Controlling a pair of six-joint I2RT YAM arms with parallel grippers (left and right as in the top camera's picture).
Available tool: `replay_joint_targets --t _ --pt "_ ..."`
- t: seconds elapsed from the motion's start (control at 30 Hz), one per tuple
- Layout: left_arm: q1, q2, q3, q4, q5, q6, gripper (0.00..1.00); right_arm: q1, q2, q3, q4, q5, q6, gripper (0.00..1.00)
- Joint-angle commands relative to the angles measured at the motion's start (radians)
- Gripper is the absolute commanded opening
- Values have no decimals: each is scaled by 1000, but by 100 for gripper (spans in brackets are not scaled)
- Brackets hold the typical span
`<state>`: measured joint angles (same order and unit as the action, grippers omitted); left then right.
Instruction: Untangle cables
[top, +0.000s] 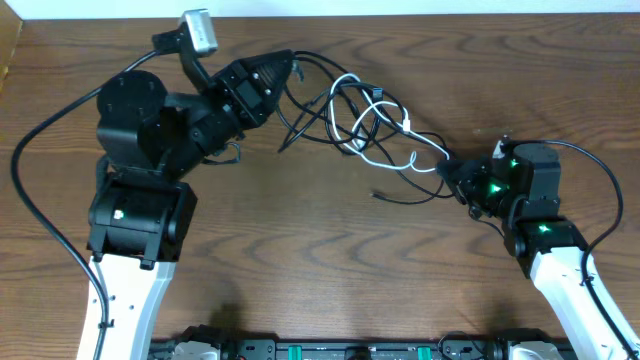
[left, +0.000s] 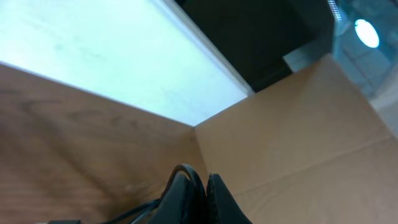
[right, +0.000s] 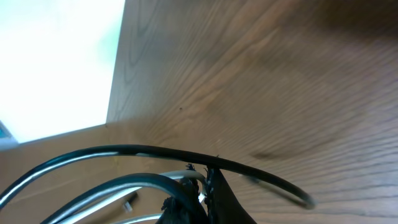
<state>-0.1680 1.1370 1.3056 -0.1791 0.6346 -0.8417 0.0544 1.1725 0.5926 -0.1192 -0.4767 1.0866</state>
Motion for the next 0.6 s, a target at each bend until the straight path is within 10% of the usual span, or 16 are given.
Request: replay_joint_targets --t 0.0,0.57 --pt "50 -19 35 -2 -32 -1 8 -35 11 -20 -27 82 -27 1" --pt "83 -7 35 -80 -51 139 8 -62 11 -20 -71 104 -48 1"
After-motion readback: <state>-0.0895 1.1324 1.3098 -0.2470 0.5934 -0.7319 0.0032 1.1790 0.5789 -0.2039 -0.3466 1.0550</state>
